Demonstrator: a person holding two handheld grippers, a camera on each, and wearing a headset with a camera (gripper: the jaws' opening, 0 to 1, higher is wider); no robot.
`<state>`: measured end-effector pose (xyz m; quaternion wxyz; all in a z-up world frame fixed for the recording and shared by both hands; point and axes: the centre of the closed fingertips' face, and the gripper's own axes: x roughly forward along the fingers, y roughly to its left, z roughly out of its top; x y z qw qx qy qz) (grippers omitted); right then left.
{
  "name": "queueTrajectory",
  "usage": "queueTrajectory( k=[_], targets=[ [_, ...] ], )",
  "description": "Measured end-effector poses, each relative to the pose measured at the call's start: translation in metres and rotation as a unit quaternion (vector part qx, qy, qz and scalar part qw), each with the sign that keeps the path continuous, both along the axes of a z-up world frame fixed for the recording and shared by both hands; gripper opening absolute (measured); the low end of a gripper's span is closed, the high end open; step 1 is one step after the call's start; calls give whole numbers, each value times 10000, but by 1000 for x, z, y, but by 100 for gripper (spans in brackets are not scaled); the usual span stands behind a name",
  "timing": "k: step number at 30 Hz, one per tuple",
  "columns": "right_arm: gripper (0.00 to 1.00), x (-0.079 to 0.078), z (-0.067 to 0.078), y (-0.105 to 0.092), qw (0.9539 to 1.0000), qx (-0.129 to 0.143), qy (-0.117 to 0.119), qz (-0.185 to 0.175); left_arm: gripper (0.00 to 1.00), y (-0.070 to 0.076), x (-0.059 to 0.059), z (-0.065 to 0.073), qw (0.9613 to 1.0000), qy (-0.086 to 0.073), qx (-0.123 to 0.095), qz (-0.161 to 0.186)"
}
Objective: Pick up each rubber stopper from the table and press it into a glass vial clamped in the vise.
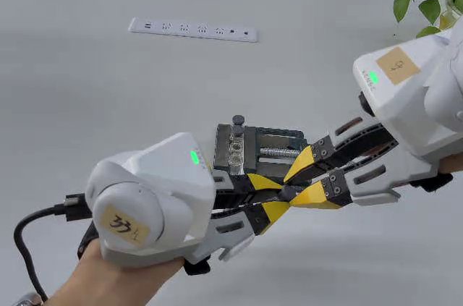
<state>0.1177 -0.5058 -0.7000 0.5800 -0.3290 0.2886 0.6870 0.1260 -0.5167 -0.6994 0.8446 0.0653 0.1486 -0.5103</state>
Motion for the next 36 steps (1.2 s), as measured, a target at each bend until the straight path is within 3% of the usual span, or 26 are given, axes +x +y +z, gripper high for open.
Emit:
queueTrajectory(
  k=[8,11,17,31,34,36],
  targets=[
    [7,0,1,-1,10000,8,-15,78,3,-1,-1,2,9999,41,-127,31],
    [7,0,3,0,9999,25,69,92,3,-1,-2,3,9994,109,-319,77],
    [6,-1,6,0,9998,-8,172,112,3,0,-2,6,9987,122,-480,143],
    [6,1,6,2,9992,-219,151,293,5,1,0,7,9994,0,-333,81],
    [6,5,6,2,9990,-282,103,333,6,6,-1,1,9999,-87,-115,58],
    [6,7,5,2,9987,-351,122,355,11,8,-2,-1,9999,-6,-145,82]
  ],
)
